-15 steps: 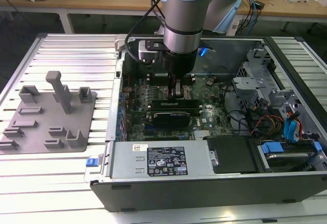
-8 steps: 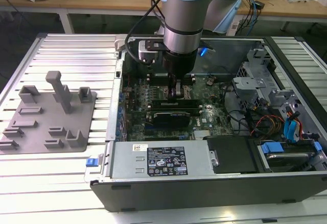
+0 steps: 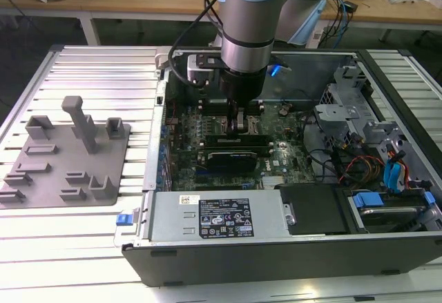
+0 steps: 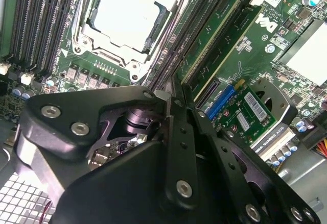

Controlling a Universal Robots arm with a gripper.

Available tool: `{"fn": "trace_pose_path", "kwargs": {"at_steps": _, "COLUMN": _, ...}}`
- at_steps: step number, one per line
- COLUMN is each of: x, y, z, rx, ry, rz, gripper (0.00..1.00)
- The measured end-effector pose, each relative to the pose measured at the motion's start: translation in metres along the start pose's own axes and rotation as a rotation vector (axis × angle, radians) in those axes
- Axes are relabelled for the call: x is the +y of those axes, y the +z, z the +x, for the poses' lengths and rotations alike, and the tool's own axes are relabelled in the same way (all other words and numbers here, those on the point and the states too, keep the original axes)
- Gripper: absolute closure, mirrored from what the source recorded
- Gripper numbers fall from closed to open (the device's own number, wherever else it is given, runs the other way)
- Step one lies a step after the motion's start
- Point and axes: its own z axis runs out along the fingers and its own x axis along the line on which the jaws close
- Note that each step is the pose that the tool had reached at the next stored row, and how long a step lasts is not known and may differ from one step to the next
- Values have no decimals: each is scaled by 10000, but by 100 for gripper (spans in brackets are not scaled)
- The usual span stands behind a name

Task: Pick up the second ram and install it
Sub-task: 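Insert the second ram into the second slot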

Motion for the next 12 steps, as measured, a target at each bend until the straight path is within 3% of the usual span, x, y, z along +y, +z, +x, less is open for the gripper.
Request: {"fn": "trace_pose_path", "kwargs": {"at_steps": 12, "x": 0, "y": 8, "z": -1, "rx": -3, "ry": -1, "rz": 0, "gripper": 91}}
